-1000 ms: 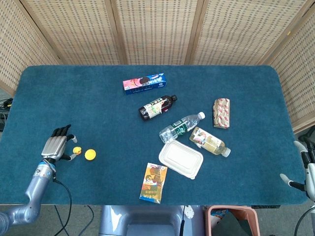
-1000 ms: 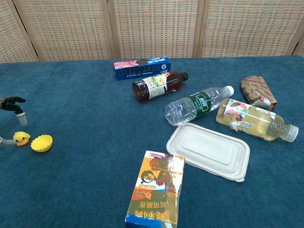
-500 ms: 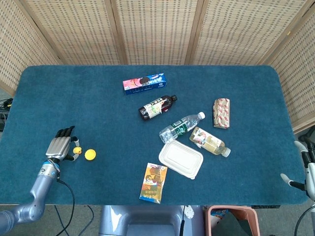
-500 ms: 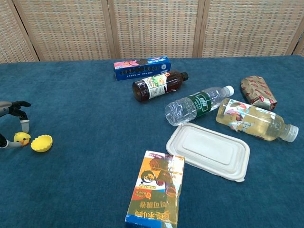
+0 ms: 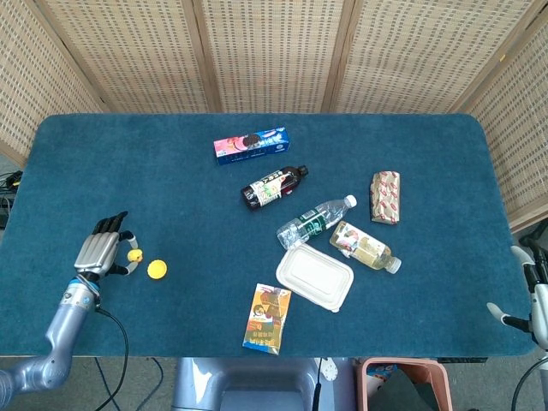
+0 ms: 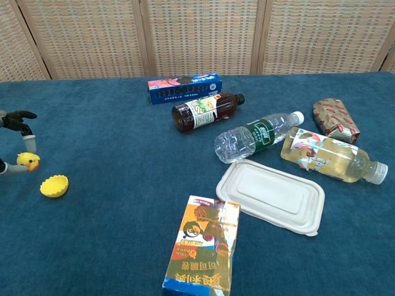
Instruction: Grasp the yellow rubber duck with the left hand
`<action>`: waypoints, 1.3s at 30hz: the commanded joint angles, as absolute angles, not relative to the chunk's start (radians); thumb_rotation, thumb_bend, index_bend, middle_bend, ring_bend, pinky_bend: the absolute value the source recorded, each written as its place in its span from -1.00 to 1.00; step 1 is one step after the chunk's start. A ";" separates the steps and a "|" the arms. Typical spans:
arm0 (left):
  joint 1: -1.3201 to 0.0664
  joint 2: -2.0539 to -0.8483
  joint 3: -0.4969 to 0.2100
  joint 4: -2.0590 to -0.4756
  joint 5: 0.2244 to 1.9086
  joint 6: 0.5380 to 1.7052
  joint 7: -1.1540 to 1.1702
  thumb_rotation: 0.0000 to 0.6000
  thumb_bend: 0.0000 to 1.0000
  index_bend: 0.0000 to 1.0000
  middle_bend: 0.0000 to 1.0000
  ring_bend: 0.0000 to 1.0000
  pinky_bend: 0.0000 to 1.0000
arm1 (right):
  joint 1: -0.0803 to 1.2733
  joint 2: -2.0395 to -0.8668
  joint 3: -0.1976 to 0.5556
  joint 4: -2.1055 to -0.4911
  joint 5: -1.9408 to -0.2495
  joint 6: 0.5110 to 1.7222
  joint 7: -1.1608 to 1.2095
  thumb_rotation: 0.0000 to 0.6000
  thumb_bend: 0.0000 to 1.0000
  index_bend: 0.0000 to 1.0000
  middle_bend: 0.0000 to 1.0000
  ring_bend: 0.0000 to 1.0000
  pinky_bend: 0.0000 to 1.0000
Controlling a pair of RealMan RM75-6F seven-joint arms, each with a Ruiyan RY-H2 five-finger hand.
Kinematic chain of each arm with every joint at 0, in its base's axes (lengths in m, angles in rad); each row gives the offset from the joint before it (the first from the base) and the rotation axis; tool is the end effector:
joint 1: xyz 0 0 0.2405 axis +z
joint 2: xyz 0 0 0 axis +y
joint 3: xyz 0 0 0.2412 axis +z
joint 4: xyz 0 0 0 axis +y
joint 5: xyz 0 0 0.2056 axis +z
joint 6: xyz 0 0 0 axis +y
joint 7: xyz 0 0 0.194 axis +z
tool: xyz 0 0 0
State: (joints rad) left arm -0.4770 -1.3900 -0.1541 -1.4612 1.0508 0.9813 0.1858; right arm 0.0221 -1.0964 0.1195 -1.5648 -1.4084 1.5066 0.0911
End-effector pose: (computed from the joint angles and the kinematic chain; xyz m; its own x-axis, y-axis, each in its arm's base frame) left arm -0.2699 0.3475 0.0311 0.3242 0.3196 0.8904 0.9394 0.0020 -0.3427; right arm -0.3271 -0.2229 0.1934 0.3682 0.0787 0.9264 -0.9247 0.1351 0.3561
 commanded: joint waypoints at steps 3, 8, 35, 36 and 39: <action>-0.466 -1.328 -0.140 -1.569 1.134 1.010 0.161 1.00 -0.40 0.07 -1.00 -1.00 -1.00 | 0.023 -1.096 0.118 -1.567 -1.411 1.506 0.091 1.00 -1.00 -1.00 -1.00 -1.00 -1.00; -0.476 -1.345 -0.114 -1.593 1.149 1.009 0.215 1.00 -0.40 0.07 -1.00 -1.00 -1.00 | 0.021 -1.095 0.118 -1.569 -1.413 1.509 0.092 1.00 -1.00 -1.00 -1.00 -1.00 -1.00; -0.501 -1.454 -0.087 -1.520 1.043 1.013 0.349 1.00 -0.40 -0.13 -1.00 -1.00 -1.00 | 0.022 -1.093 0.117 -1.563 -1.407 1.498 0.110 1.00 -1.00 -1.00 -1.00 -1.00 -1.00; -0.502 -1.455 -0.087 -1.518 1.042 1.011 0.347 1.00 -0.41 -0.20 -1.00 -1.00 -1.00 | 0.022 -1.093 0.117 -1.563 -1.407 1.498 0.110 1.00 -1.00 -1.00 -1.00 -1.00 -1.00; -0.502 -1.453 -0.086 -1.517 1.041 1.007 0.342 1.00 -0.54 -0.49 -1.00 -1.00 -1.00 | 0.022 -1.093 0.117 -1.563 -1.408 1.498 0.110 1.00 -1.00 -1.00 -1.00 -1.00 -1.00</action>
State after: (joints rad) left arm -0.5020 -1.4534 -0.0864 -1.5168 1.0415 1.0080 0.3423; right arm 0.0218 -1.0932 0.1169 -1.5633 -1.4076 1.4978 0.1099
